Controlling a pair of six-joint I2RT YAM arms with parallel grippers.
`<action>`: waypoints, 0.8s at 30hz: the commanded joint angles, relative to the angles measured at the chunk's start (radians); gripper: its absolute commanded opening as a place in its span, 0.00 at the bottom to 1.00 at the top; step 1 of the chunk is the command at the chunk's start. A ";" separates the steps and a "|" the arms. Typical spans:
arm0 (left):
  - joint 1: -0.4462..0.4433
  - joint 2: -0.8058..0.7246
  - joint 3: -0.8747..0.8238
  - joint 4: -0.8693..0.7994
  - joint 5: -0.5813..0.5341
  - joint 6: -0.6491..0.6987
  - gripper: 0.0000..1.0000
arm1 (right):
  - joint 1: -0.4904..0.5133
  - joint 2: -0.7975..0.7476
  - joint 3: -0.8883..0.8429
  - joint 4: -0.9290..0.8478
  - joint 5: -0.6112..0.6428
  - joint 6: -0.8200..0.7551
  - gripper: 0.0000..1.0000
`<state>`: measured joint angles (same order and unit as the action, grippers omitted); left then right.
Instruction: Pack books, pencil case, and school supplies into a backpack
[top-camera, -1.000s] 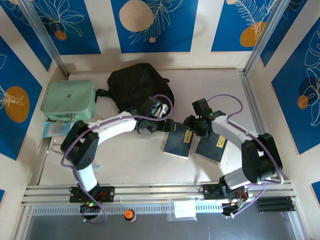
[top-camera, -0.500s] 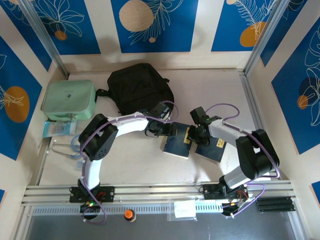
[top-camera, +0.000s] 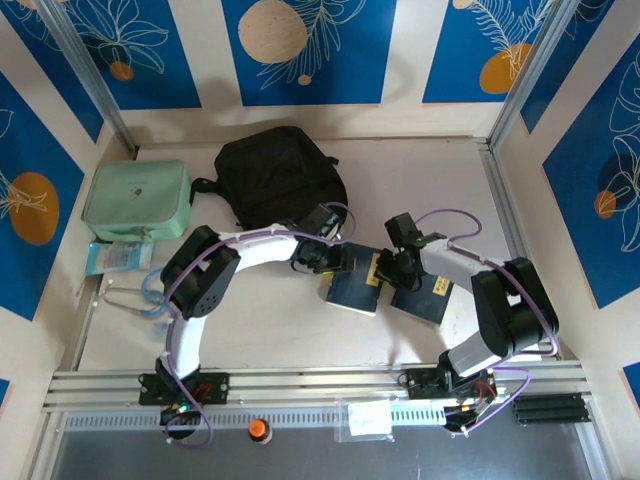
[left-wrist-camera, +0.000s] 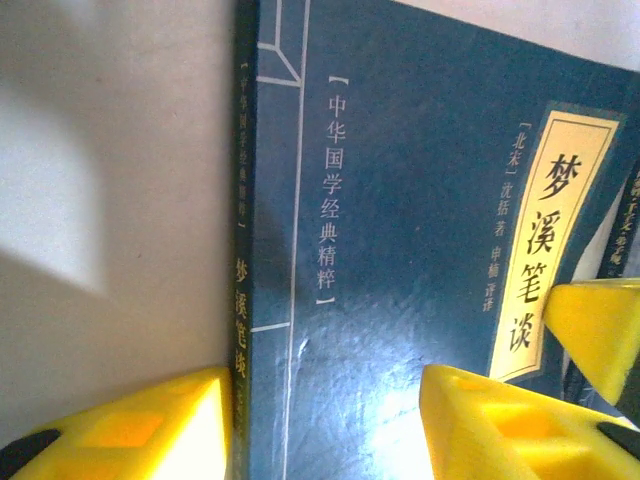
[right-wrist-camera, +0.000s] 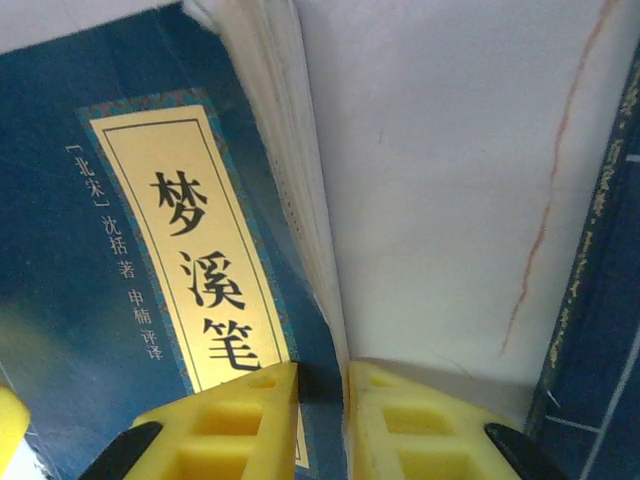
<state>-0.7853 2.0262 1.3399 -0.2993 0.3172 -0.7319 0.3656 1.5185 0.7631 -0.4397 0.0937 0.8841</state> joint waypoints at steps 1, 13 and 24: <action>-0.001 0.052 0.027 0.063 0.110 -0.061 0.53 | -0.012 0.019 -0.049 0.041 -0.028 0.028 0.18; -0.005 -0.010 0.005 0.443 0.369 -0.294 0.44 | -0.072 -0.002 -0.121 0.134 -0.106 0.096 0.17; -0.024 -0.079 -0.029 0.349 0.298 -0.359 0.34 | -0.096 0.043 -0.096 0.130 -0.201 0.062 0.17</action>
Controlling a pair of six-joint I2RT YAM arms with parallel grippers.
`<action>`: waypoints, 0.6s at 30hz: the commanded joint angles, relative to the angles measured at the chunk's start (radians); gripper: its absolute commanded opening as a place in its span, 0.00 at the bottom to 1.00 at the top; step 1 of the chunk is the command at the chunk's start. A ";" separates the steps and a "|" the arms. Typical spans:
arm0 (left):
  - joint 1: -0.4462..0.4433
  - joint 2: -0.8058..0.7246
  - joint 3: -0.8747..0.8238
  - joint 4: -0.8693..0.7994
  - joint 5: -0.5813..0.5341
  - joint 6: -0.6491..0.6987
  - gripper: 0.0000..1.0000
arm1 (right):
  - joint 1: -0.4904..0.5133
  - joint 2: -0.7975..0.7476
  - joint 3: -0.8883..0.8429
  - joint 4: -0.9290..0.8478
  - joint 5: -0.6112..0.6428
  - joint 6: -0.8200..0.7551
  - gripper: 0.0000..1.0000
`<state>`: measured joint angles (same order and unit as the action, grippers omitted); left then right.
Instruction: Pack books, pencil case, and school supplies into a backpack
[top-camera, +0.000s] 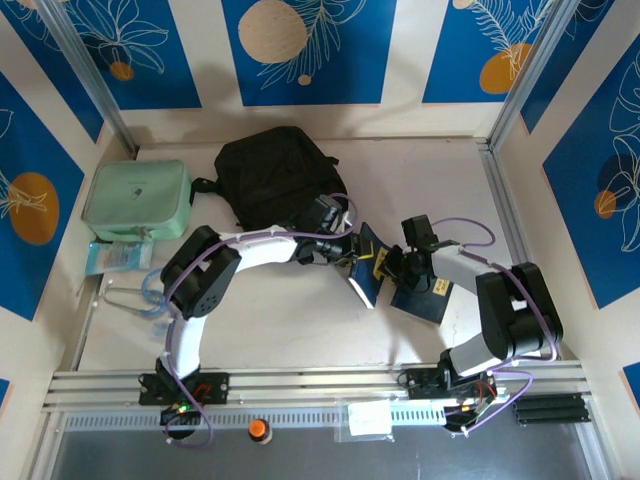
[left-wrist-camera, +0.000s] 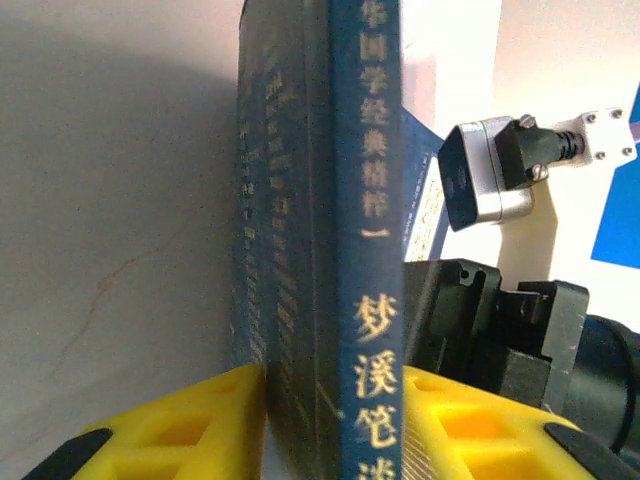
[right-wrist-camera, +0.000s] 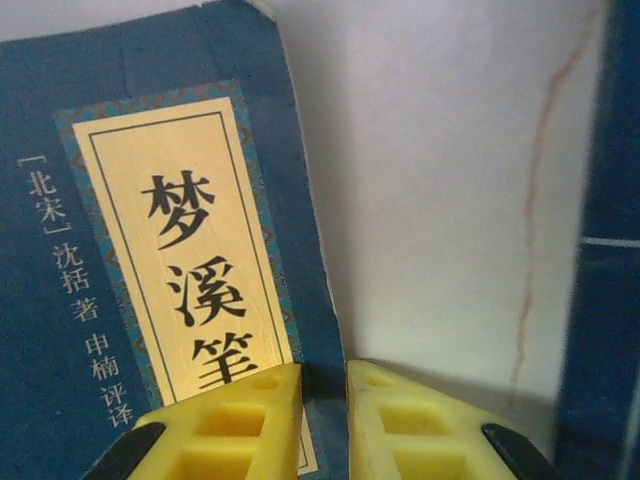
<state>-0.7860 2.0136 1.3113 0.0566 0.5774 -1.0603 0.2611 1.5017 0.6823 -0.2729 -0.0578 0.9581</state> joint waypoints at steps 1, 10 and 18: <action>-0.025 -0.077 0.006 -0.027 0.027 -0.025 0.33 | 0.009 0.061 -0.014 -0.033 -0.058 -0.013 0.17; -0.039 -0.062 0.057 -0.118 0.026 0.044 0.27 | 0.000 0.051 -0.013 -0.003 -0.057 -0.011 0.17; -0.036 -0.075 0.125 -0.349 -0.057 0.182 0.19 | -0.007 0.012 0.006 -0.031 -0.023 -0.034 0.17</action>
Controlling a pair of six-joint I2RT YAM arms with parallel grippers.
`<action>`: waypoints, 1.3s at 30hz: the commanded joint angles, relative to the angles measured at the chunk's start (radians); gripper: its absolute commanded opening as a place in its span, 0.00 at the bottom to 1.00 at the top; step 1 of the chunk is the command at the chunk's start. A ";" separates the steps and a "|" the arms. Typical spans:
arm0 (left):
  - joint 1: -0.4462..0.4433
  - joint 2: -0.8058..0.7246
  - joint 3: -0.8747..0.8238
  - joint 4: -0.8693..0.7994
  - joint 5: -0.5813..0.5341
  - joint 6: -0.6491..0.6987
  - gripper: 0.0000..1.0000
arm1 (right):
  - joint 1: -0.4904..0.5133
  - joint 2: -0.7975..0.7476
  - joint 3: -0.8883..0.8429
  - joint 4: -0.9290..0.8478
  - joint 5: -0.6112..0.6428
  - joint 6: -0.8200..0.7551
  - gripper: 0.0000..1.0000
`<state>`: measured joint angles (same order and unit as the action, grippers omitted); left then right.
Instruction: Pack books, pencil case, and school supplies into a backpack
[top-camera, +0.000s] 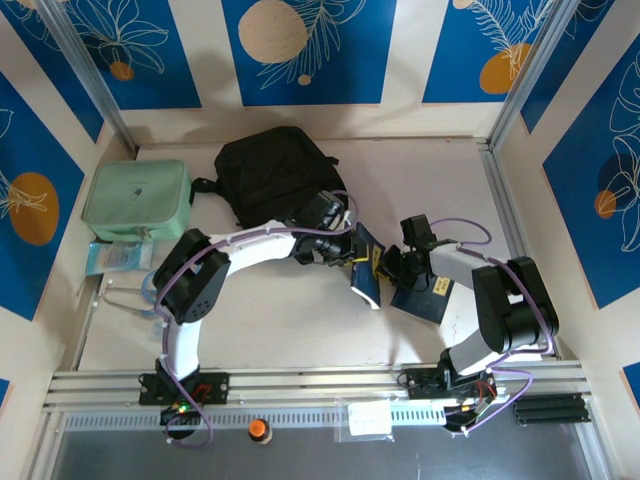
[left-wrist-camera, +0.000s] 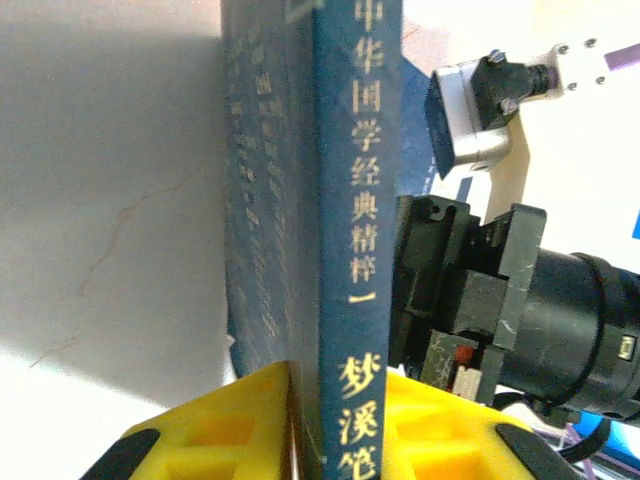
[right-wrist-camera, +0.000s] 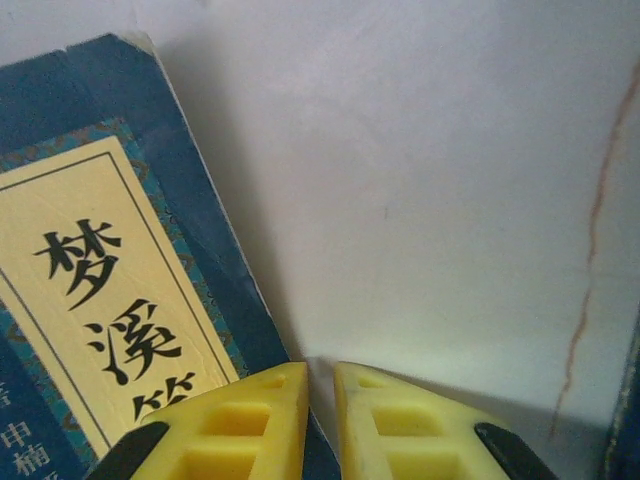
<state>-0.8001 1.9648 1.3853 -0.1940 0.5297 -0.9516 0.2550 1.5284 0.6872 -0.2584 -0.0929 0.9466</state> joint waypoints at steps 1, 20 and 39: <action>-0.021 -0.031 0.056 -0.118 -0.020 0.089 0.18 | -0.003 -0.022 0.007 -0.050 0.016 -0.029 0.18; 0.100 -0.178 0.070 -0.156 -0.121 0.226 0.00 | -0.017 -0.192 0.042 0.028 -0.046 -0.051 0.44; 0.257 -0.287 -0.161 0.658 -0.207 -0.289 0.00 | 0.076 -0.249 -0.002 0.681 -0.152 0.509 0.88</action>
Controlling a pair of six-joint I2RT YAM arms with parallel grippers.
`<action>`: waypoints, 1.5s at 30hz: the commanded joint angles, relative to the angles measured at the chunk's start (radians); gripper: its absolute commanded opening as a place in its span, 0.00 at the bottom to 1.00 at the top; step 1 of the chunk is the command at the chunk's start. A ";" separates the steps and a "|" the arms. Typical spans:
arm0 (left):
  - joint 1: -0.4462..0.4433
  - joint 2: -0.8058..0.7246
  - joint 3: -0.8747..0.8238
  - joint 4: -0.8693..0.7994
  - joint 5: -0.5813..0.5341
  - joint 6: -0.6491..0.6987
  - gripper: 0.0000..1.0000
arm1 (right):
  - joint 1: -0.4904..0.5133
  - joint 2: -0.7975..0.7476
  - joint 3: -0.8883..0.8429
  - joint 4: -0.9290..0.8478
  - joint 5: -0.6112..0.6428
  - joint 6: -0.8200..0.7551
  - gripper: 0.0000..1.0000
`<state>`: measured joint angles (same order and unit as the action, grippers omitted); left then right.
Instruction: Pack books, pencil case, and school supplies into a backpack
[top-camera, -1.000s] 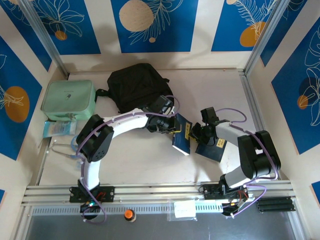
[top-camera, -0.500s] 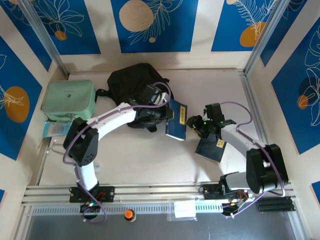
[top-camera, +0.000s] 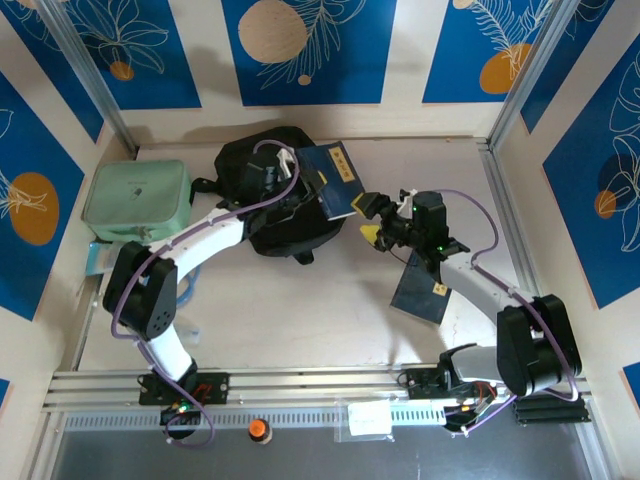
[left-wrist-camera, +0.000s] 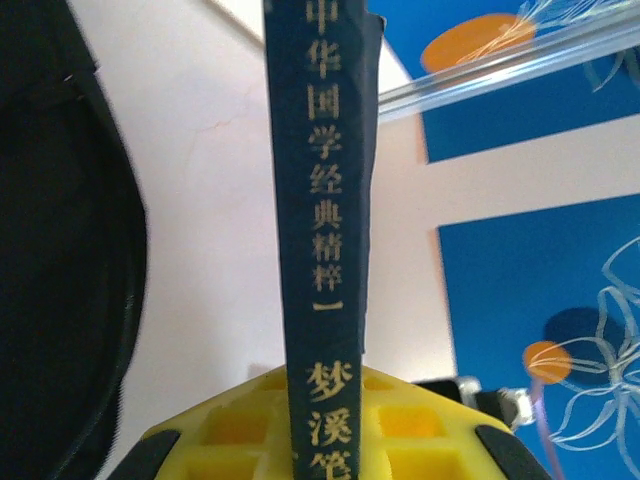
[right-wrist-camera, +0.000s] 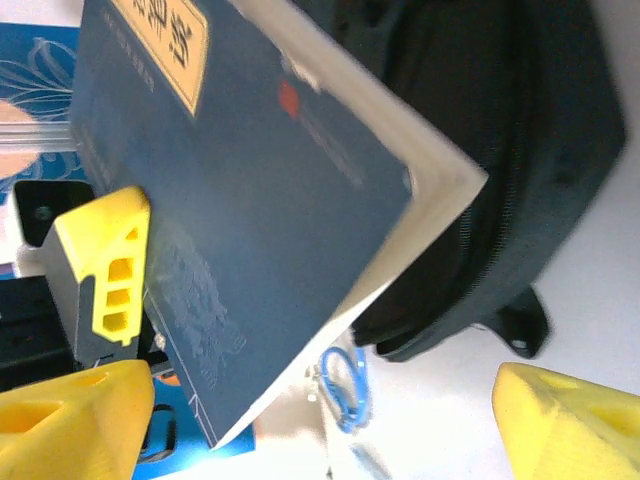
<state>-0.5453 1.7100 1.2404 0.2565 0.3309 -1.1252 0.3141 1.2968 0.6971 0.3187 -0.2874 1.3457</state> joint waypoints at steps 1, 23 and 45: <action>0.001 -0.030 -0.026 0.240 -0.005 -0.147 0.00 | 0.021 -0.014 -0.019 0.134 0.064 0.134 0.89; 0.024 -0.003 -0.119 0.439 0.009 -0.360 0.00 | 0.080 0.278 0.026 0.719 0.164 0.276 0.38; 0.102 -0.060 -0.205 -0.321 -0.025 0.639 0.79 | -0.072 -0.041 0.065 -0.086 0.100 -0.244 0.03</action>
<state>-0.4469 1.6199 0.9710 0.1234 0.3023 -0.7246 0.2493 1.2842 0.7136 0.3481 -0.1646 1.2350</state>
